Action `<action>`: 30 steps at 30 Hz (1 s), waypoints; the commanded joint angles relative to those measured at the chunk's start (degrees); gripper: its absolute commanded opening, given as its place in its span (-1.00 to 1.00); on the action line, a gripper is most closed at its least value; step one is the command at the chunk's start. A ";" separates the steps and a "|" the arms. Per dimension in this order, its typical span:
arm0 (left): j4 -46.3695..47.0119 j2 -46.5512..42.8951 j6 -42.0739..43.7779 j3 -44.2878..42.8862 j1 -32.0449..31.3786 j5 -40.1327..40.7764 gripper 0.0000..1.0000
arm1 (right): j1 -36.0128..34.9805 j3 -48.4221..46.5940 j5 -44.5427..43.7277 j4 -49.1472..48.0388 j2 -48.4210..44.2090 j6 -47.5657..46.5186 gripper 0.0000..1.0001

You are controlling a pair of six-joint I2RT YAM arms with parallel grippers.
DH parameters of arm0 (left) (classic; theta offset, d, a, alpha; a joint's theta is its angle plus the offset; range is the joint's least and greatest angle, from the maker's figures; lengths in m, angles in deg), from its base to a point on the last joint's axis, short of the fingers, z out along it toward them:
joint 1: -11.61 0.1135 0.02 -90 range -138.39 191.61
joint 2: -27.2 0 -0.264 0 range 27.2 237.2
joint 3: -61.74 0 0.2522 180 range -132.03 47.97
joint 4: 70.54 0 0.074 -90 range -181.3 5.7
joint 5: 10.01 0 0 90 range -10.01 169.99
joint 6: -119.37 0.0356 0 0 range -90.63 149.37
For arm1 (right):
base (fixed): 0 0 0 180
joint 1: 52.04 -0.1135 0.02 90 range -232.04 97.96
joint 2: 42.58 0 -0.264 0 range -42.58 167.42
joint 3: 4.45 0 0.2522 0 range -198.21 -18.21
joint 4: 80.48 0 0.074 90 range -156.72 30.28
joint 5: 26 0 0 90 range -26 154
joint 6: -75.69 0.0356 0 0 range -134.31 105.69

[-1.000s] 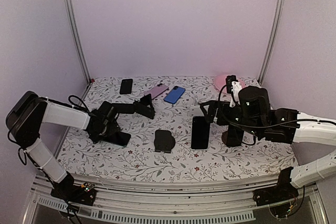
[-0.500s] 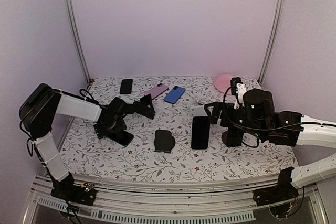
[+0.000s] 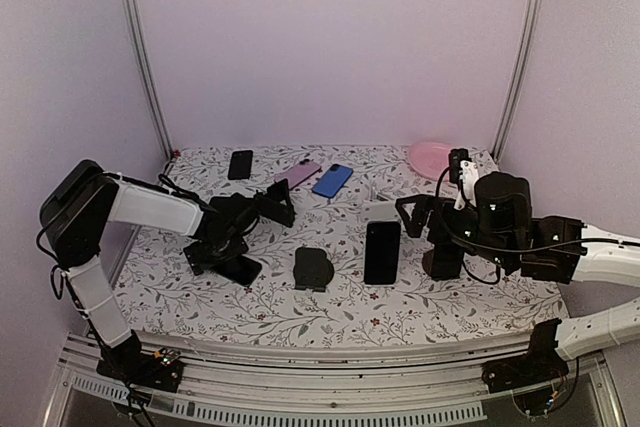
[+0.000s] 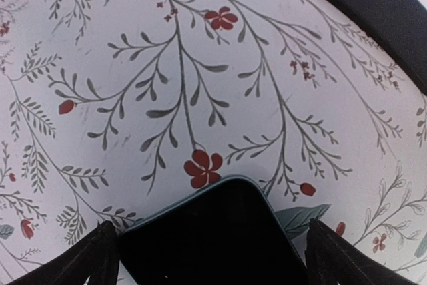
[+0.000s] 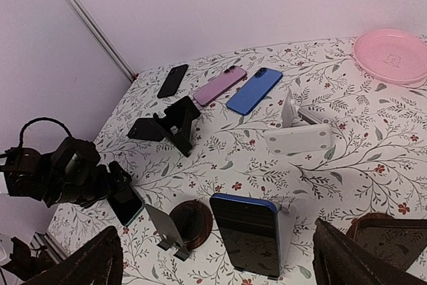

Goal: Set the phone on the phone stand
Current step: Move the phone to the center of the board.

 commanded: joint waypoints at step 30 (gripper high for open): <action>-10.87 2.05 -19.14 -1.94 -1.64 -6.10 0.56 | 0.32 -0.38 0.20 1.57 -2.73 0.04 0.98</action>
